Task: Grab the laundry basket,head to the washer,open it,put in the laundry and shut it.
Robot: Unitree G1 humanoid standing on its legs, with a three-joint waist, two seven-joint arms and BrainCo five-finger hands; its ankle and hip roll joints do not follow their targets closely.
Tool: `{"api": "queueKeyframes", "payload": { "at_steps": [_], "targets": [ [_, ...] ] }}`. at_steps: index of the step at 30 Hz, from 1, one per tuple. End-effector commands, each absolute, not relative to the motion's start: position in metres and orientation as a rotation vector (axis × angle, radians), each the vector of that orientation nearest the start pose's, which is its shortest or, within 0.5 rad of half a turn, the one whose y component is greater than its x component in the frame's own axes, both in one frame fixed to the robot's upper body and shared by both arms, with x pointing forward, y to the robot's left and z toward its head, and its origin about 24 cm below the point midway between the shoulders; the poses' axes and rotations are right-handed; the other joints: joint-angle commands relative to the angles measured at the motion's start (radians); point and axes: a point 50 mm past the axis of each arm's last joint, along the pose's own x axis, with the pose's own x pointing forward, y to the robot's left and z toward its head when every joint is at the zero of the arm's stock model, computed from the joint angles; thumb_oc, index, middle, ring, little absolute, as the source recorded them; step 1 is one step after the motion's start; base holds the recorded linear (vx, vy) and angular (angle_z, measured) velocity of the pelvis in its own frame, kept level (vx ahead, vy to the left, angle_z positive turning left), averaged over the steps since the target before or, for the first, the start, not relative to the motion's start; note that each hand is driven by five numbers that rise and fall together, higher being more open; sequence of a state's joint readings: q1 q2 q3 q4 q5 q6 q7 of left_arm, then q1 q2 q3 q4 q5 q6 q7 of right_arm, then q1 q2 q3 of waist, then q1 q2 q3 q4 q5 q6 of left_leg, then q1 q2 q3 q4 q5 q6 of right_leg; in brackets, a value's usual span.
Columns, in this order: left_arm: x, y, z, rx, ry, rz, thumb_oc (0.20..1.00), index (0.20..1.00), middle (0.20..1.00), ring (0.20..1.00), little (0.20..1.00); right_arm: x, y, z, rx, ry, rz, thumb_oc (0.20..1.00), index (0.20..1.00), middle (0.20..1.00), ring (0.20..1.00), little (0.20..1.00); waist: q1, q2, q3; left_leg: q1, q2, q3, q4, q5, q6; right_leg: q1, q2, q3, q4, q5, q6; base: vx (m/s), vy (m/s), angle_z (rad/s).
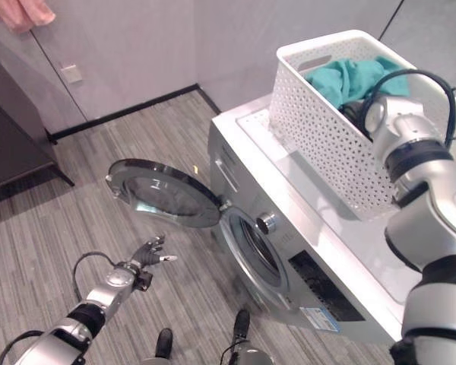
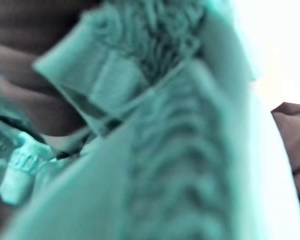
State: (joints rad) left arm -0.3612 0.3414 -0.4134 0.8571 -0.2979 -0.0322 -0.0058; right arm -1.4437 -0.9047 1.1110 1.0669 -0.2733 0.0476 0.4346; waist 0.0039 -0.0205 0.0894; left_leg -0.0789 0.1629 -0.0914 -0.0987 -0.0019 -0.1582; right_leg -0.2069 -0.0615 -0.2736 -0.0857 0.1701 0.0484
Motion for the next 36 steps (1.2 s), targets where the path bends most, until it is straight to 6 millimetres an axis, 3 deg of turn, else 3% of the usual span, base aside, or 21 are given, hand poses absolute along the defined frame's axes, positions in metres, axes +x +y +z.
{"api": "queueKeyframes", "payload": {
  "at_steps": [1,2,3,4,7,10,13,15,18,27,28,29,30,36],
  "targets": [
    [0.299,0.192,-0.035,0.312,0.471,-0.177,1.000,1.000,1.000,1.000,1.000,0.382,-0.317,0.295,-1.730,0.520,-0.031,0.856,0.856,0.856,0.856,0.856,0.008,-0.040,0.037,0.015,0.019,0.060,0.011,0.074,0.012,0.127,-0.044,0.006,0.059,-0.199,0.070,0.00,0.000,0.00],
    [0.297,0.193,-0.038,0.307,0.482,-0.175,1.000,1.000,1.000,1.000,1.000,0.381,-0.319,0.294,-1.735,0.526,-0.036,0.809,0.809,0.809,0.809,0.809,0.006,-0.039,0.035,0.019,0.019,0.064,0.011,0.070,0.014,0.127,-0.044,0.011,0.062,-0.199,0.071,0.01,0.013,-0.03],
    [0.296,0.194,-0.038,0.305,0.484,-0.172,1.000,1.000,1.000,1.000,1.000,0.380,-0.320,0.294,-1.738,0.531,-0.034,0.831,0.831,0.831,0.831,0.831,0.006,-0.038,0.034,0.020,0.020,0.065,0.011,0.070,0.015,0.126,-0.044,0.012,0.063,-0.199,0.071,0.00,0.000,0.00],
    [0.295,0.194,-0.039,0.303,0.487,-0.174,1.000,1.000,1.000,1.000,1.000,0.380,-0.321,0.293,-1.744,0.534,-0.039,1.000,1.000,1.000,1.000,1.000,0.006,-0.037,0.034,0.020,0.020,0.066,0.011,0.069,0.015,0.126,-0.045,0.012,0.063,-0.199,0.071,0.00,0.000,0.00],
    [0.293,0.195,-0.041,0.296,0.493,-0.171,1.000,1.000,1.000,1.000,1.000,0.381,-0.319,0.300,-1.778,0.506,-0.069,1.000,1.000,1.000,1.000,1.000,0.003,-0.036,0.033,0.021,0.020,0.069,0.011,0.070,0.016,0.123,-0.046,0.015,0.063,-0.198,0.072,0.00,0.000,0.00],
    [0.297,0.191,-0.039,0.283,0.479,-0.127,1.000,1.000,1.000,1.000,1.000,0.382,-0.323,0.324,-1.730,0.258,-0.371,1.000,1.000,1.000,1.000,1.000,0.003,-0.016,0.042,0.009,0.013,0.073,0.011,0.070,0.019,0.108,-0.049,0.022,0.067,-0.195,0.075,-0.03,0.019,-0.03],
    [0.300,0.195,-0.034,0.286,0.456,-0.104,1.000,1.000,1.000,1.000,1.000,0.382,-0.325,0.328,-1.717,0.233,-0.430,1.000,1.000,1.000,1.000,1.000,0.009,-0.008,0.046,-0.003,0.010,0.069,0.011,0.076,0.019,0.095,-0.051,0.020,0.071,-0.195,0.075,-0.03,-0.001,-0.05],
    [0.303,0.200,-0.026,0.268,0.419,-0.094,1.000,1.000,1.000,1.000,1.000,0.379,-0.325,0.340,-1.656,0.219,-0.467,1.000,1.000,1.000,1.000,1.000,0.018,-0.001,0.052,-0.027,0.008,0.064,0.011,0.086,0.016,0.071,-0.054,0.023,0.076,-0.191,0.074,-0.07,0.001,0.01],
    [0.301,0.203,-0.025,0.259,0.411,-0.092,1.000,1.000,1.000,1.000,1.000,0.379,-0.322,0.345,-1.643,0.224,-0.461,1.000,1.000,1.000,1.000,1.000,0.024,0.003,0.055,-0.040,0.006,0.061,0.011,0.094,0.015,0.057,-0.053,0.023,0.079,-0.190,0.072,-0.03,-0.011,0.01],
    [0.291,0.206,-0.029,0.253,0.417,-0.144,1.000,1.000,1.000,1.000,1.000,0.384,-0.318,0.336,-1.610,0.270,-0.376,1.000,1.000,1.000,1.000,1.000,0.057,0.022,0.077,-0.081,0.009,0.035,0.011,0.133,0.001,0.035,-0.047,0.008,0.085,-0.202,0.059,-0.01,-0.032,0.05],
    [0.291,0.207,-0.029,0.251,0.418,-0.143,1.000,1.000,1.000,1.000,1.000,0.385,-0.315,0.335,-1.614,0.261,-0.364,0.840,0.840,0.840,0.840,0.840,0.057,0.022,0.075,-0.089,0.008,0.032,0.011,0.135,0.002,0.030,-0.046,0.005,0.085,-0.200,0.059,-0.01,-0.037,0.04],
    [0.290,0.208,-0.030,0.252,0.421,-0.140,1.000,1.000,1.000,1.000,1.000,0.386,-0.313,0.334,-1.614,0.260,-0.357,0.313,0.313,0.313,0.313,0.313,0.060,0.023,0.076,-0.089,0.009,0.030,0.011,0.138,0.001,0.032,-0.046,0.003,0.083,-0.200,0.059,0.00,-0.034,0.06],
    [0.290,0.209,-0.030,0.250,0.425,-0.137,1.000,1.000,1.000,1.000,1.000,0.387,-0.312,0.332,-1.618,0.262,-0.339,0.200,0.200,0.200,0.200,0.200,0.064,0.022,0.080,-0.087,0.010,0.028,0.011,0.136,0.000,0.035,-0.044,0.003,0.085,-0.203,0.057,0.00,-0.033,0.09],
    [0.286,0.209,-0.034,0.253,0.446,-0.143,1.000,1.000,1.000,1.000,1.000,0.389,-0.309,0.328,-1.631,0.280,-0.298,0.200,0.200,0.200,0.200,0.200,0.065,0.019,0.077,-0.088,0.014,0.023,0.011,0.129,-0.001,0.046,-0.042,-0.009,0.078,-0.205,0.055,0.01,-0.018,0.06]
  ]
}}
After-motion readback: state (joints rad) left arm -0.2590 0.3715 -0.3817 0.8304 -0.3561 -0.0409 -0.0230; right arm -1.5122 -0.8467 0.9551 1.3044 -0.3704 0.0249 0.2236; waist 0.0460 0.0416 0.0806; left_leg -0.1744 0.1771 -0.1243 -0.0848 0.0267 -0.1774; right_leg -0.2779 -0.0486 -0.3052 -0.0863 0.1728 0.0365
